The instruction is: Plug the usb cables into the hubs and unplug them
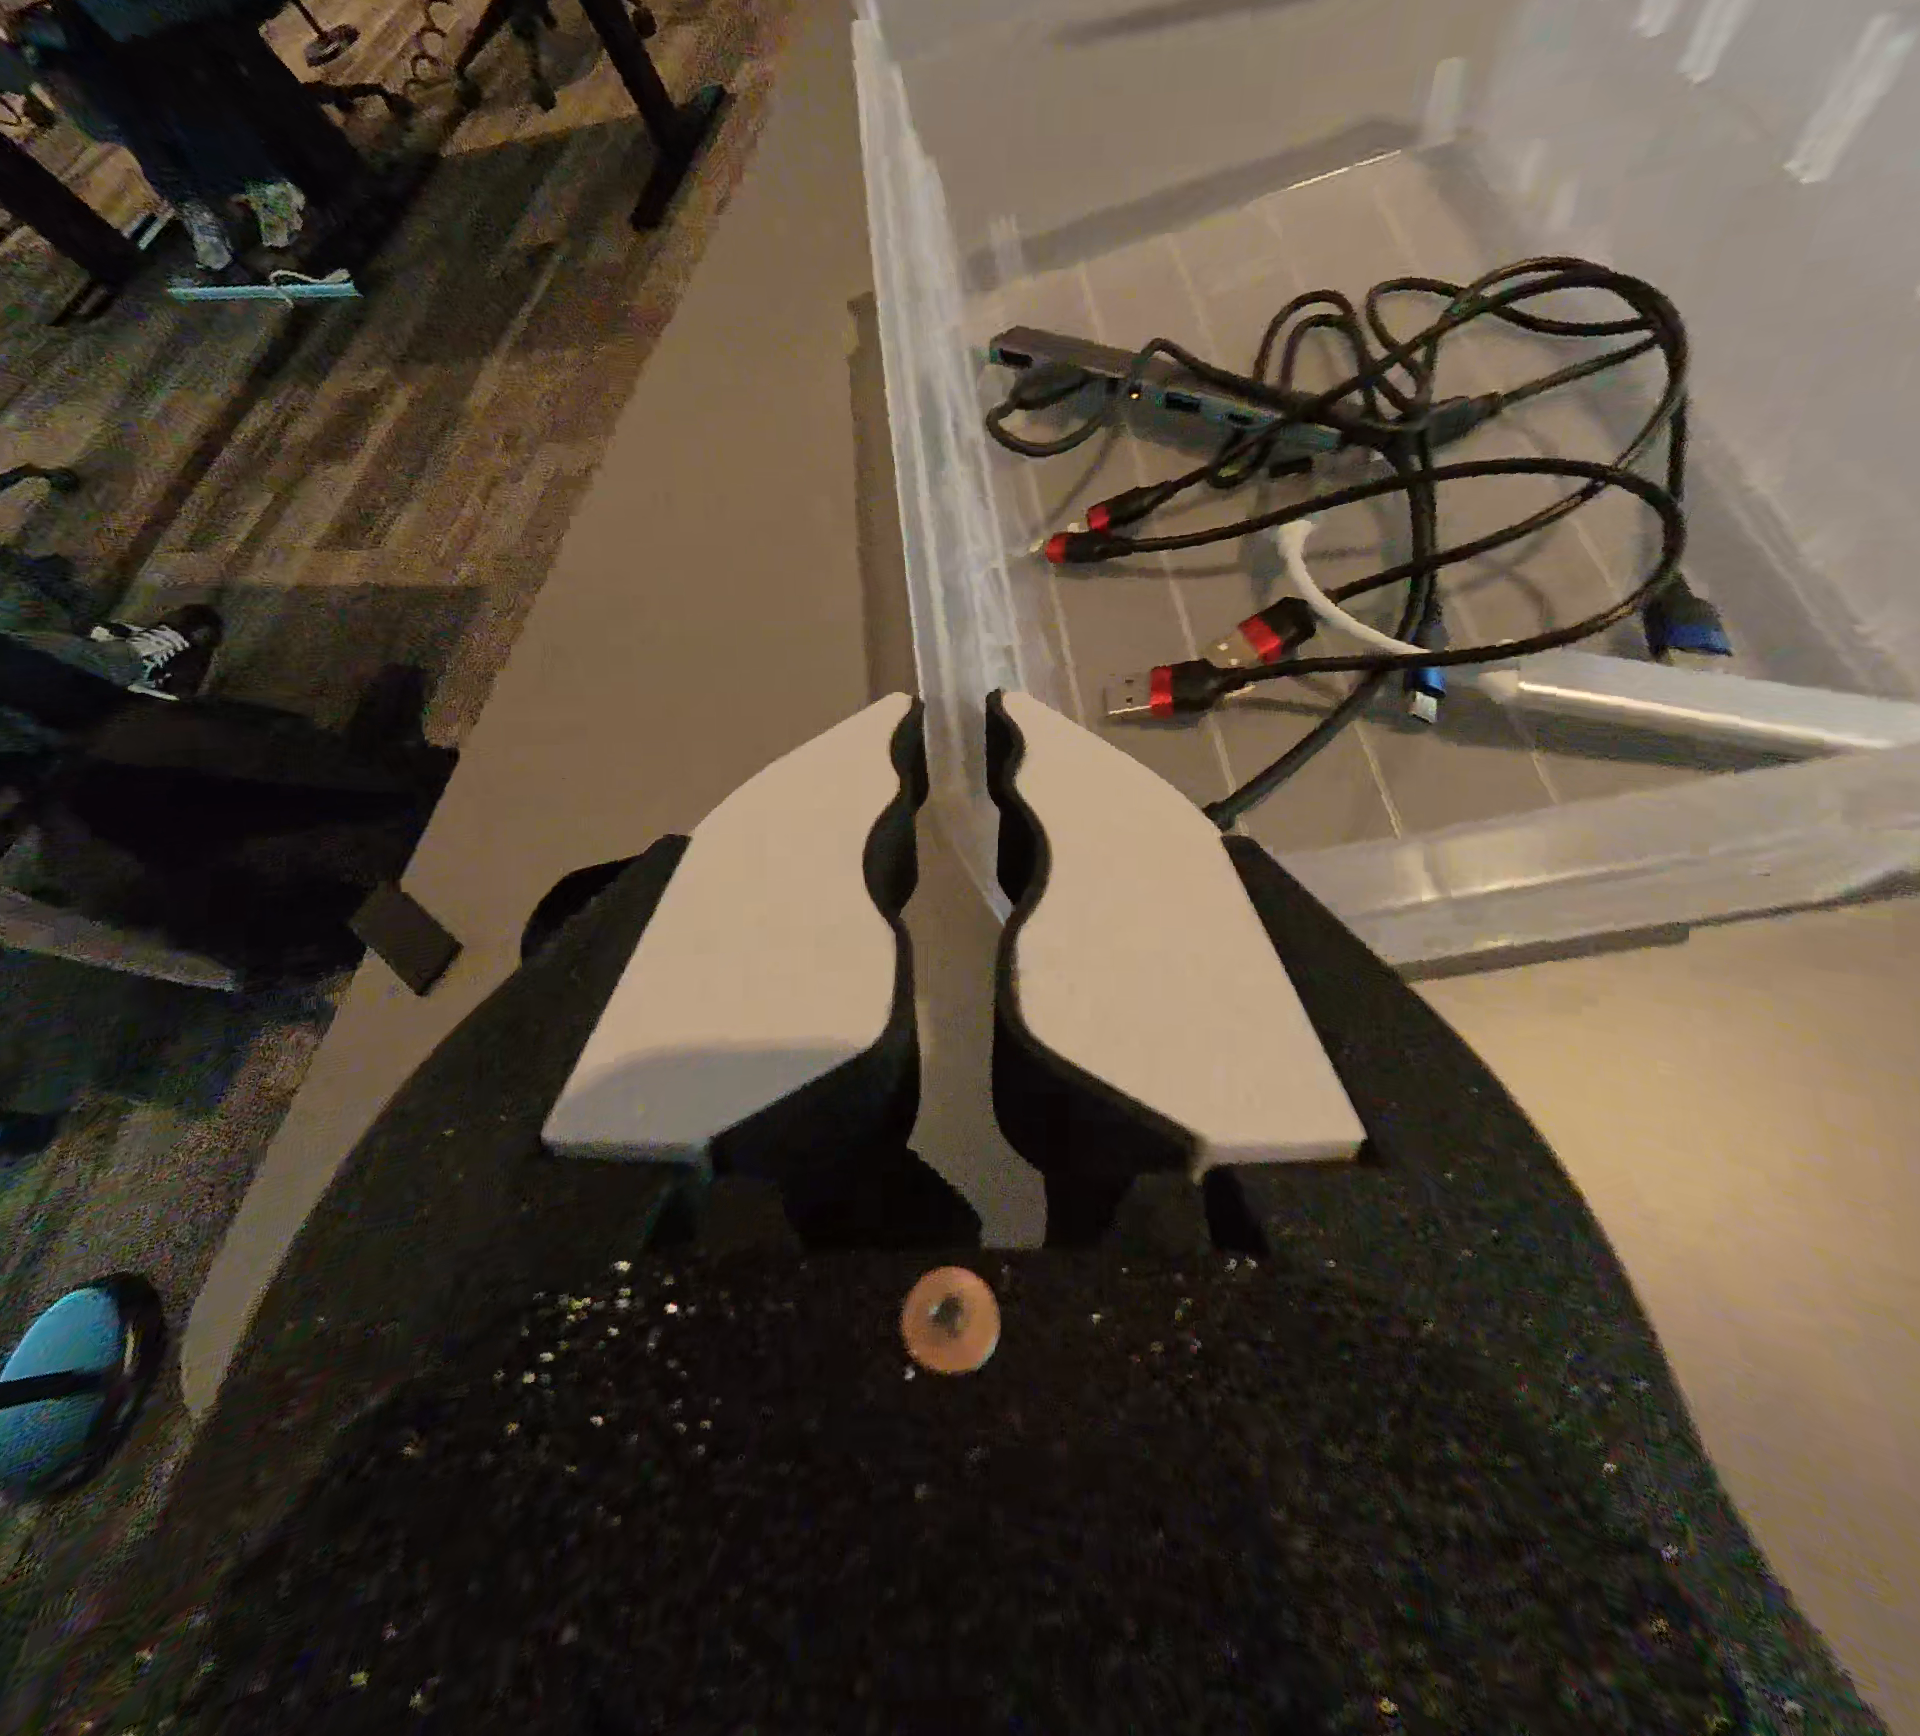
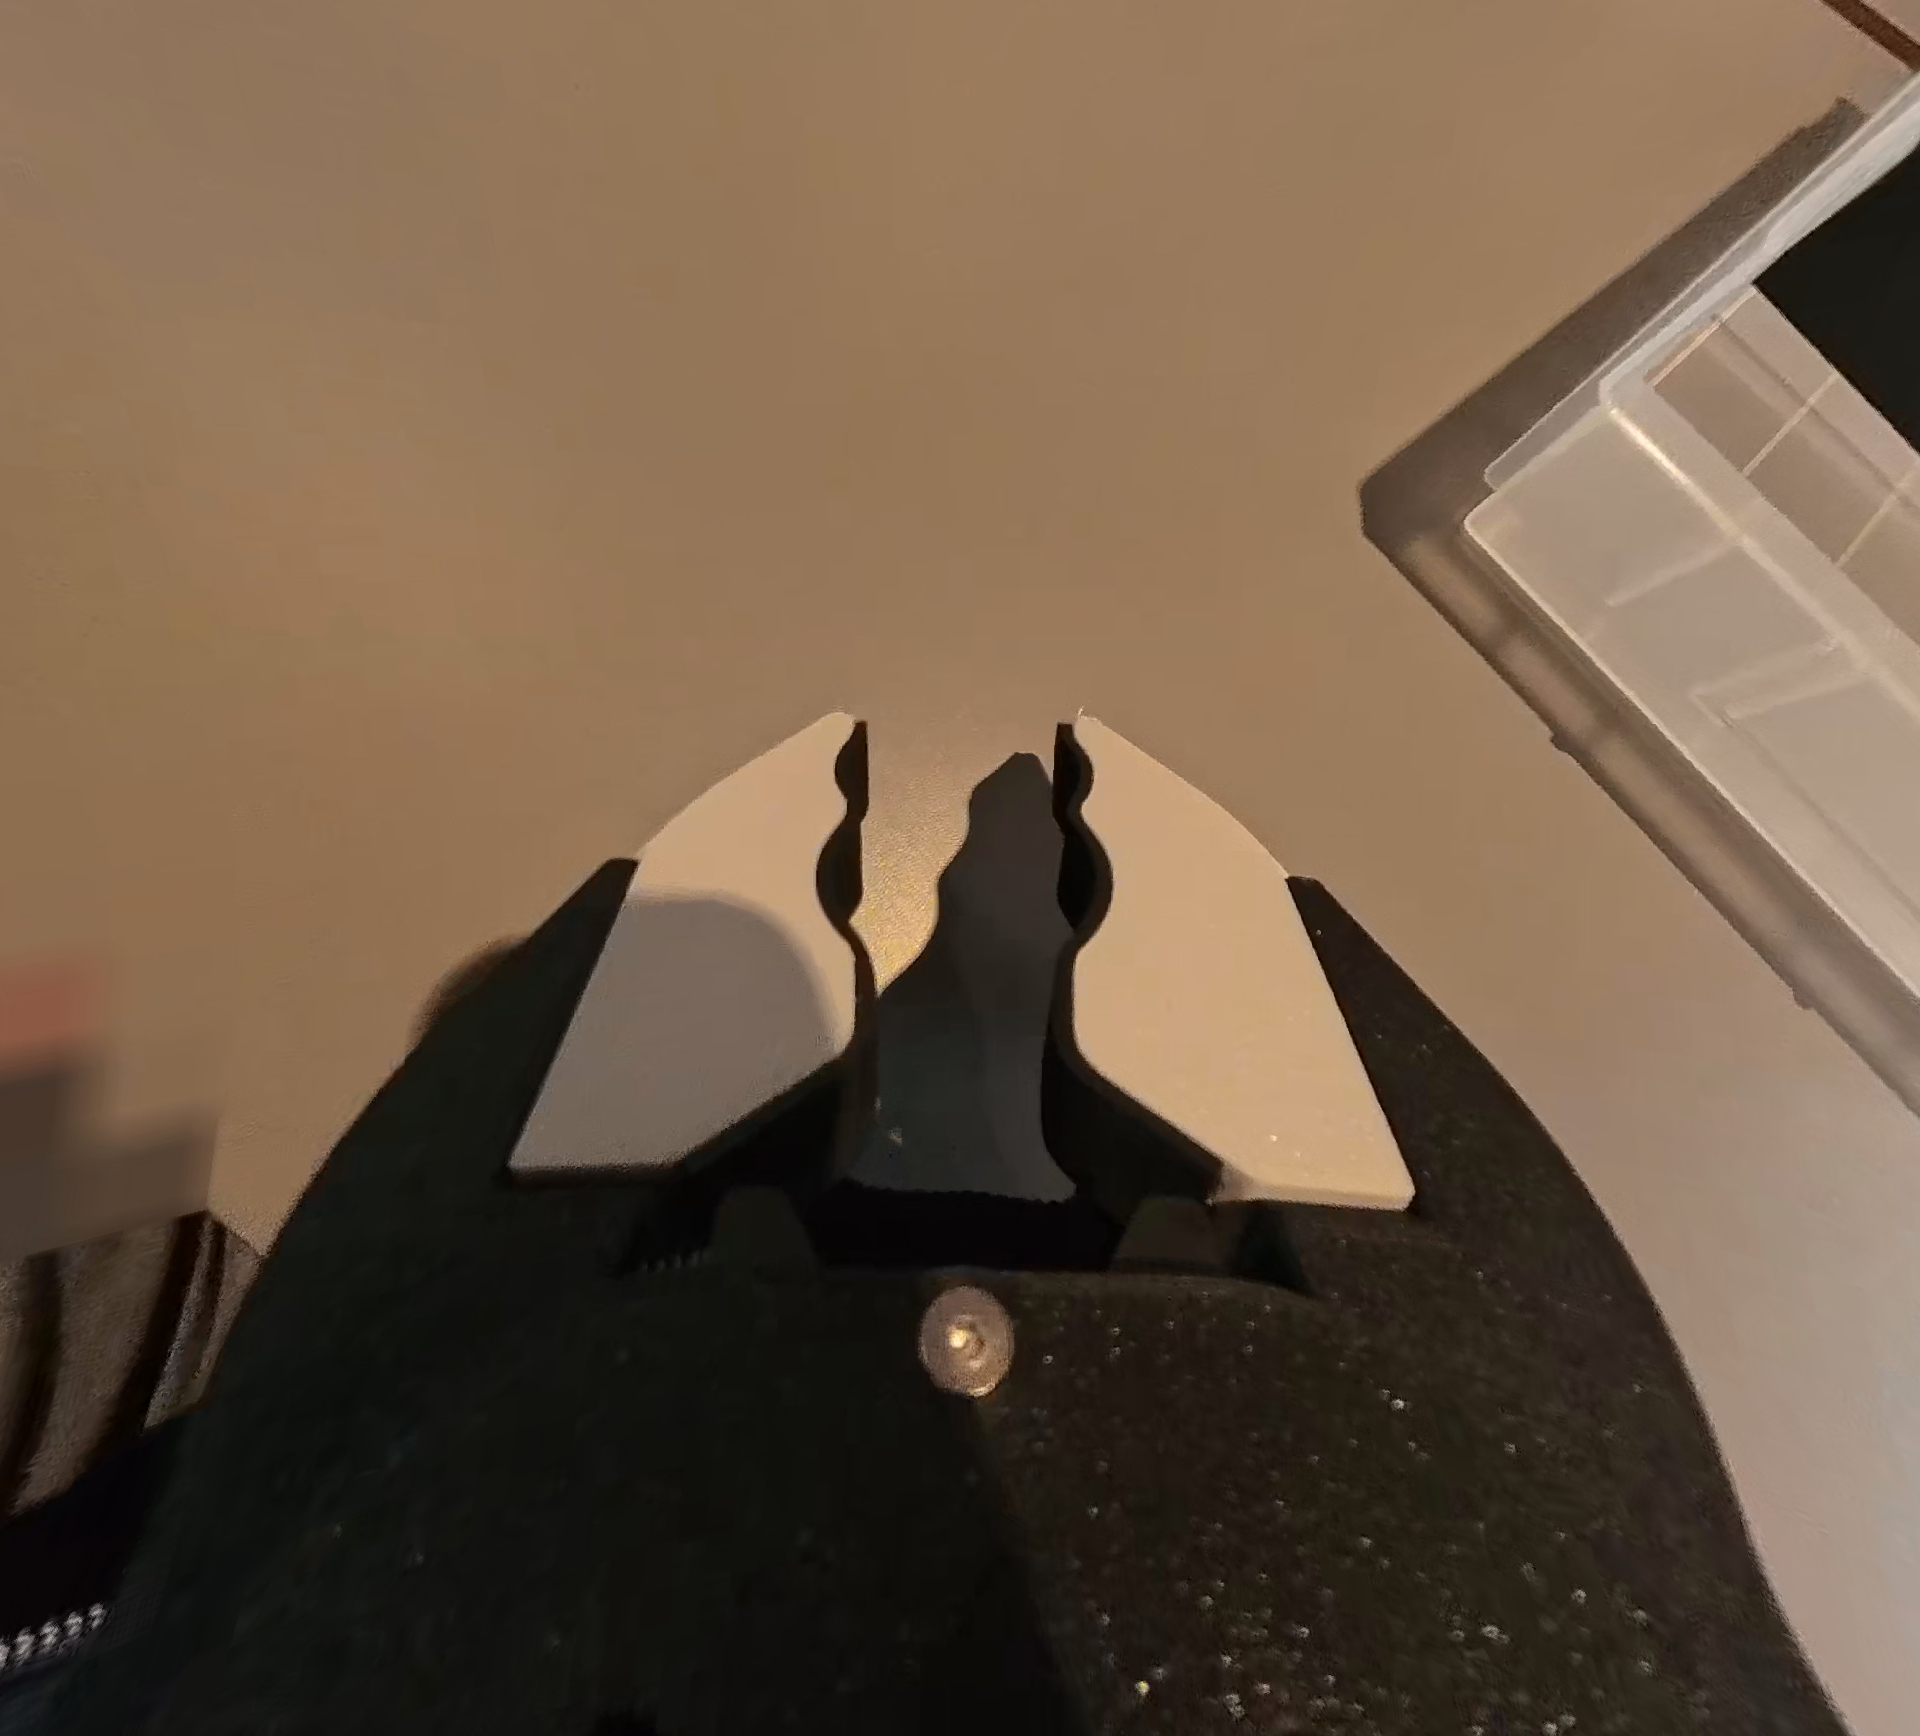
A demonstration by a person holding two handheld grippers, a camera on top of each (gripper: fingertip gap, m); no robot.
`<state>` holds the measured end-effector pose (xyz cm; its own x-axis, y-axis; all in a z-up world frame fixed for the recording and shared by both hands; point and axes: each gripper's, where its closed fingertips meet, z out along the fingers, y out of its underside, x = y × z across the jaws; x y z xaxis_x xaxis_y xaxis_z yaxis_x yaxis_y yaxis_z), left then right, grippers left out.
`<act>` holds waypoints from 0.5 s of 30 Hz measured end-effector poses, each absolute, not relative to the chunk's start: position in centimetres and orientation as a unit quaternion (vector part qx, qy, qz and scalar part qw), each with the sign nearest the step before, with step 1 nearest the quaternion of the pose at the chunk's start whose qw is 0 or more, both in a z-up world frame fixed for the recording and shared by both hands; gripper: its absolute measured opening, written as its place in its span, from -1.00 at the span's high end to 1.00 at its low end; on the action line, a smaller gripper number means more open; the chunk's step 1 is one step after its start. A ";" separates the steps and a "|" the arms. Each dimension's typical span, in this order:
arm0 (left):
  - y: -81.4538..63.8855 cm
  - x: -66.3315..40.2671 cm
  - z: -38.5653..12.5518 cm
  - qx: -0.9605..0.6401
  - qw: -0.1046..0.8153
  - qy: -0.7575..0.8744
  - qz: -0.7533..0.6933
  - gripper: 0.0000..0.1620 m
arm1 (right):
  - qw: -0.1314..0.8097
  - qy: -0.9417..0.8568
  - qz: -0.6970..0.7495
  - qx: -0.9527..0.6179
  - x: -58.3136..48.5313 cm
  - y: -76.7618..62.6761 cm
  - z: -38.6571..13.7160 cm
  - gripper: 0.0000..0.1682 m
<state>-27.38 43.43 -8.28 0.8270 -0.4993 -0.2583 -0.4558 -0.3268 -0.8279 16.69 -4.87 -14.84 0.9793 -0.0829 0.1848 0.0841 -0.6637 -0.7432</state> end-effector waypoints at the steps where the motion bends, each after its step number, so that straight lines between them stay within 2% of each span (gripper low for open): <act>1: 44.5 -27.9 -8.3 -0.819 0.498 0.284 -0.020 0.87 | 0.406 -0.003 -0.102 -0.908 16.7 -4.9 -15.0 0.60; 15: 54.7 -30.1 -8.3 -0.836 0.484 0.259 0.000 0.80 | 0.394 -0.006 -0.106 -0.913 16.6 -4.8 -15.3 0.60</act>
<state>-30.10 54.68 -8.29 0.8661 -0.4326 -0.2503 -0.4324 -0.3973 -0.8094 16.60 -4.84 -15.33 0.9775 -0.0717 0.1982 0.0949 -0.6899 -0.7176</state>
